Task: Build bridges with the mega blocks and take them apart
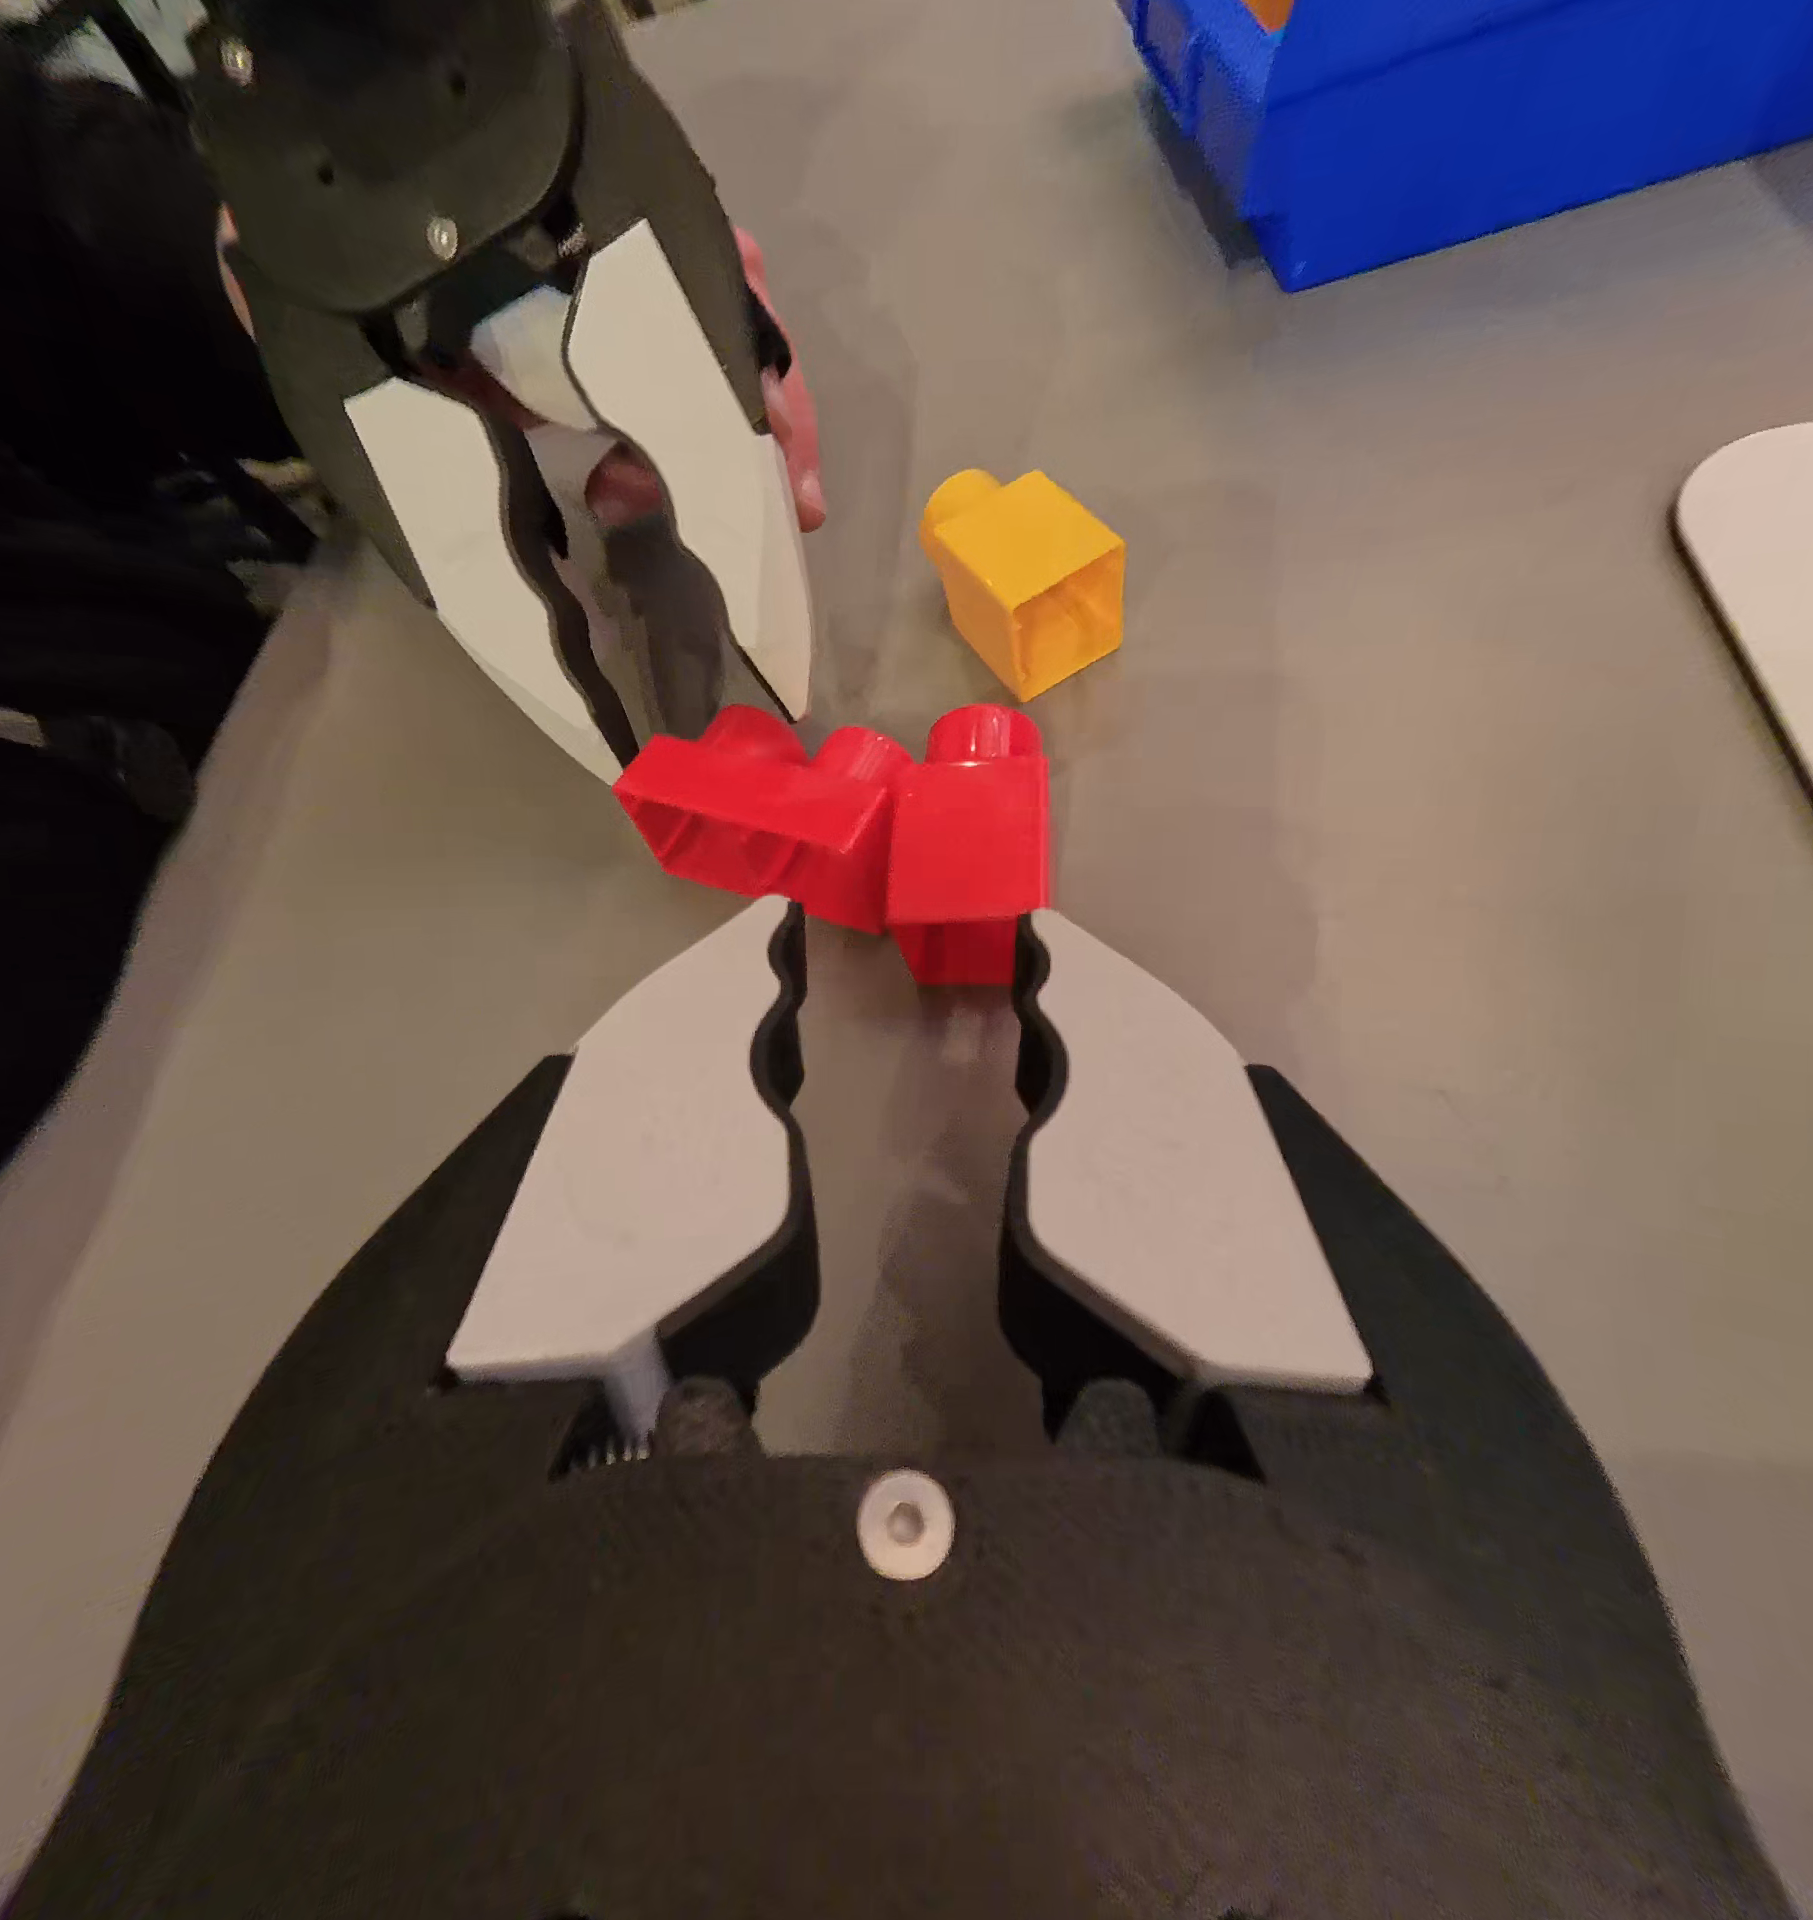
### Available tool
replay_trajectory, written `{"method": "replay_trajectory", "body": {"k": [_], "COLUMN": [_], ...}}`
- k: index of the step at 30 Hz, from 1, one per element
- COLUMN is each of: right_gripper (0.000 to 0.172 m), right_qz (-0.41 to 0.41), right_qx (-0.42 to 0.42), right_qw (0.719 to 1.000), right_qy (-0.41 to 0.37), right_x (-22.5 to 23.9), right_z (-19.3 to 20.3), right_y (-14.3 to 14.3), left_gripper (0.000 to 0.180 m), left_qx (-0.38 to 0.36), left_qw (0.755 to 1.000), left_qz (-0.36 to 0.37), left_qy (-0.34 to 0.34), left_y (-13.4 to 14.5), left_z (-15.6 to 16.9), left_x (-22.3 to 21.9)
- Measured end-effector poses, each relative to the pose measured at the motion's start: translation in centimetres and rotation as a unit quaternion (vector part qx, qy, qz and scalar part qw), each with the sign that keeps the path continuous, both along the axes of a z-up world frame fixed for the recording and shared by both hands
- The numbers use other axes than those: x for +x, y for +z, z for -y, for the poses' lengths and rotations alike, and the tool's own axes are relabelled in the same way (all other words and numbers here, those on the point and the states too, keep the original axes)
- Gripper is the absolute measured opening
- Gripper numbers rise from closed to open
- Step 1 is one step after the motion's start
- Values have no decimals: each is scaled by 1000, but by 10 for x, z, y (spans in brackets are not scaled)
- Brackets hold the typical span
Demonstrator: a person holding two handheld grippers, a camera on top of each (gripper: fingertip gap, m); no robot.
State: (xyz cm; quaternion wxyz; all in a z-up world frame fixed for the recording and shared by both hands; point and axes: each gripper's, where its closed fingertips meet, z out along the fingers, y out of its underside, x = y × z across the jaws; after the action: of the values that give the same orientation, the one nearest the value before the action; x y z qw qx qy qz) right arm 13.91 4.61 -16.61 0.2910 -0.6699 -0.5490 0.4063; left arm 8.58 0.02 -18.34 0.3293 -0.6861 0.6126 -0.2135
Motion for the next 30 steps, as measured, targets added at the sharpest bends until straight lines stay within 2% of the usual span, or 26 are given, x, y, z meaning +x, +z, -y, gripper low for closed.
{"method": "replay_trajectory", "body": {"k": [3,7,13,16,19,22,30], "right_gripper": [34,28,27,27,27,27,27], "right_qz": [17,24,19,13,10,2,-8], "right_qx": [40,93,97,96,96,92,84], "right_qw": [999,995,995,995,995,996,996], "right_qy": [15,25,18,15,13,10,1], "right_x": [-4,-10,-10,-10,-9,-8,-6], "right_z": [11,22,20,19,19,18,15], "right_y": [-5,-6,-5,-3,-2,1,4], "left_gripper": [39,47,66,61,45,44,40], "left_qx": [-4,-11,-39,-33,-52,-27,-24], "left_qw": [1000,999,994,991,989,989,991], "left_qz": [-1,3,17,8,5,-5,8], "left_qy": [1,37,99,128,135,143,135], "left_y": [-3,-4,-3,-4,-12,-12,-3], "left_z": [2,-3,-6,-11,-12,-15,-12], "left_x": [3,6,17,18,21,18,2]}}
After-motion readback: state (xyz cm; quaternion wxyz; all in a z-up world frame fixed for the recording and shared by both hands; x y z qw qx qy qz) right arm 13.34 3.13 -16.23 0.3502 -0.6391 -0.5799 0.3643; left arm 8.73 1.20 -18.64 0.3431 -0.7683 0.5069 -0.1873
